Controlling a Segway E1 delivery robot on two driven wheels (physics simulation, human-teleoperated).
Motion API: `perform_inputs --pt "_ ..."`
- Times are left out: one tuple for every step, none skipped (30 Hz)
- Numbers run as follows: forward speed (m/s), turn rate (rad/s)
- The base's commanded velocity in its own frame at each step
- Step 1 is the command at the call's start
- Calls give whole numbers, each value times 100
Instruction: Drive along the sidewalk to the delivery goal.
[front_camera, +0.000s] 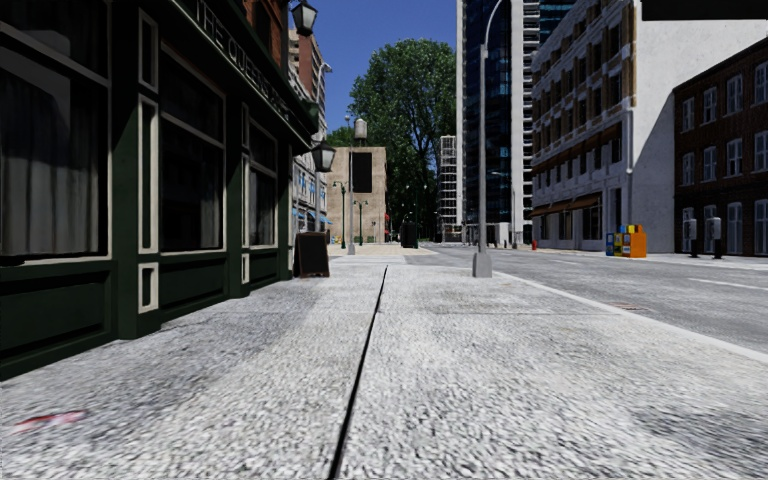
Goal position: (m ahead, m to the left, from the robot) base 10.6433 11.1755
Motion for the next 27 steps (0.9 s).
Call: perform_inputs --pt "200 0" --pt "200 0" --pt "200 0" --pt "200 0" --pt "200 0" --pt "200 0" --pt "200 0" --pt "200 0" --pt "200 0" --pt "200 0" --pt "200 0" --pt "200 0" --pt "200 0" --pt "200 0" --pt "200 0" --pt "200 0" --pt "200 0" --pt "200 0" --pt "200 0" --pt "200 0" --pt "200 0" --pt "200 0" --pt "200 0" --pt "200 0" --pt "200 0" --pt "200 0" --pt "200 0"
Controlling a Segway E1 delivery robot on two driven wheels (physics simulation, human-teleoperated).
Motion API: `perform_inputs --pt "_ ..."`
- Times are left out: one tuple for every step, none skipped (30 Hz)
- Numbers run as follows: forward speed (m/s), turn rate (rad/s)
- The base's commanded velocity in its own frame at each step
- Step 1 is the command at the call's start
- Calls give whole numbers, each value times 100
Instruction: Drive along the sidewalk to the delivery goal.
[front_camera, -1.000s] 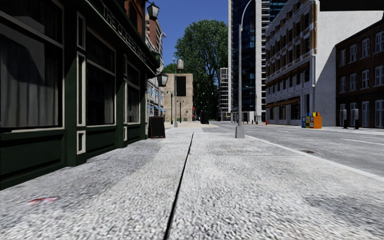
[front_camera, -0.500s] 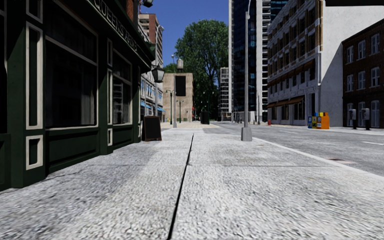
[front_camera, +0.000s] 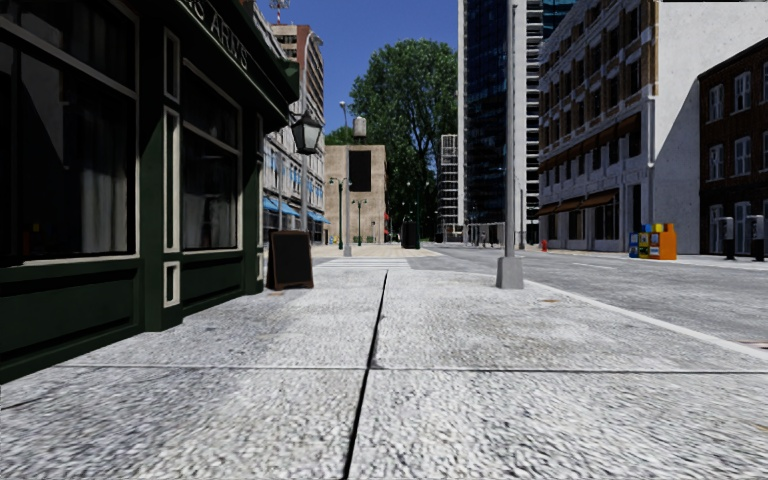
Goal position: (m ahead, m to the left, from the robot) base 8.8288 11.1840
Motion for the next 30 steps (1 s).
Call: perform_inputs --pt "200 0" --pt "200 0" --pt "200 0" --pt "200 0" --pt "200 0" --pt "200 0" --pt "200 0" --pt "200 0" --pt "200 0" --pt "200 0" --pt "200 0" --pt "200 0" --pt "200 0" --pt "200 0" --pt "200 0" --pt "200 0" --pt "200 0" --pt "200 0" --pt "200 3" --pt "200 6" --pt "200 7" --pt "200 7" --pt "200 7" --pt "200 7" --pt "200 7" --pt "200 7" --pt "200 7" --pt "200 7" --pt "200 0" --pt "200 0"
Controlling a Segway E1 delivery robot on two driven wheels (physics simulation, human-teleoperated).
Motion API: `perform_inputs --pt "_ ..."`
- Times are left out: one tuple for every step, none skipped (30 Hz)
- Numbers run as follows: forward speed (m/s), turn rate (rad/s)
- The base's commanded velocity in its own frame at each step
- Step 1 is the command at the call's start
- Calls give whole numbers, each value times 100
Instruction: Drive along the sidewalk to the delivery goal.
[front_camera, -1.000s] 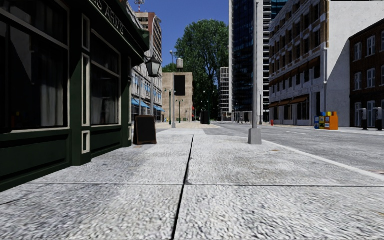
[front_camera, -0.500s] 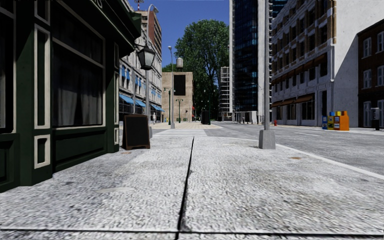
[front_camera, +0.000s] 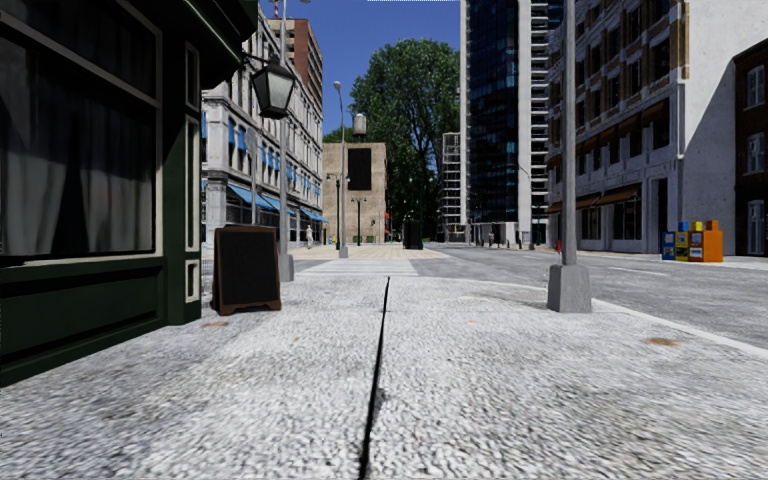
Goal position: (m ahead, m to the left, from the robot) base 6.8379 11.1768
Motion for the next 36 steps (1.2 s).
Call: perform_inputs --pt "200 0" --pt "200 0" --pt "200 0" --pt "200 0" --pt "200 0" --pt "200 0" --pt "200 0" --pt "200 0" --pt "200 0" --pt "200 0" --pt "200 0" --pt "200 0" --pt "200 0" --pt "200 0" --pt "200 0" --pt "200 0" --pt "200 0" --pt "200 0" --pt "200 0" --pt "200 0" --pt "200 0" --pt "200 0" --pt "200 0" --pt "200 0" --pt "200 0" --pt "200 0" --pt "200 0" --pt "200 0" --pt "200 0" --pt "195 0" --pt "194 0" --pt "194 0" --pt "192 1" --pt "190 6" --pt "188 9" --pt "188 9"
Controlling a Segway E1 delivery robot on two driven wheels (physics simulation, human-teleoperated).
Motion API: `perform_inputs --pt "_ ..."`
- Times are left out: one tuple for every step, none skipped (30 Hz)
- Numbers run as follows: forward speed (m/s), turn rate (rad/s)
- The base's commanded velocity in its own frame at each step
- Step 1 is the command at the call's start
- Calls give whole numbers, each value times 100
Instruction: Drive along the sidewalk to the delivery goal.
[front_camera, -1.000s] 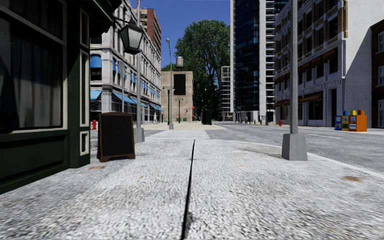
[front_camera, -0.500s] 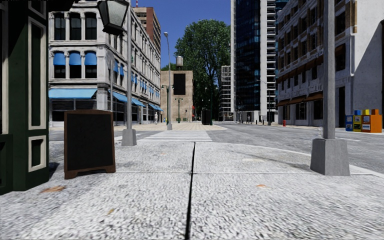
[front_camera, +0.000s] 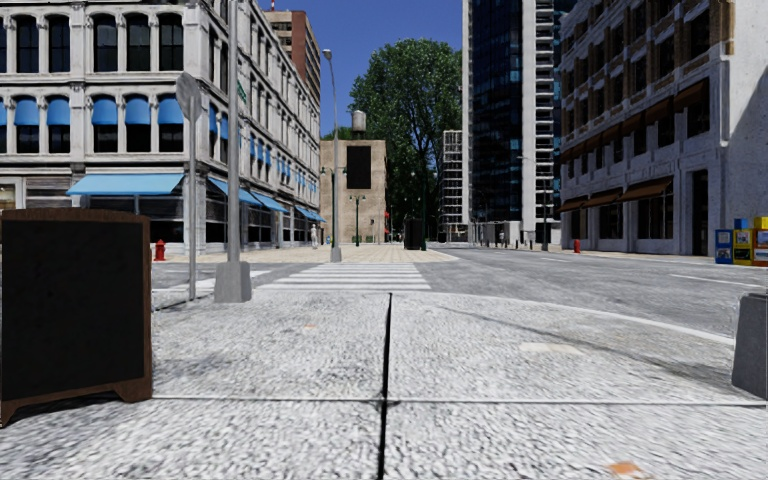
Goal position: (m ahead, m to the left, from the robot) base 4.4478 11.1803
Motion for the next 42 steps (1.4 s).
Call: perform_inputs --pt "186 12" --pt "184 15" --pt "182 16" --pt "180 18" --pt "180 18" --pt "178 21" --pt "174 30" --pt "169 41" --pt "169 41" --pt "165 52" --pt "165 55" --pt "165 56" --pt "164 56" --pt "164 56" --pt "164 56" --pt "164 56" --pt "164 56" --pt "164 56" --pt "164 56" --pt "164 56" --pt "164 56" --pt "164 56" --pt "164 56" --pt "164 56" --pt "164 56" --pt "163 56" --pt "163 56" --pt "163 56" --pt "163 56" --pt "163 56" --pt "163 56" --pt "163 56" --pt "163 56" --pt "163 56" --pt "158 57" --pt "158 57" --pt "156 57" --pt "155 58" --pt "155 59" --pt "154 59" --pt "154 59" --pt "154 60"
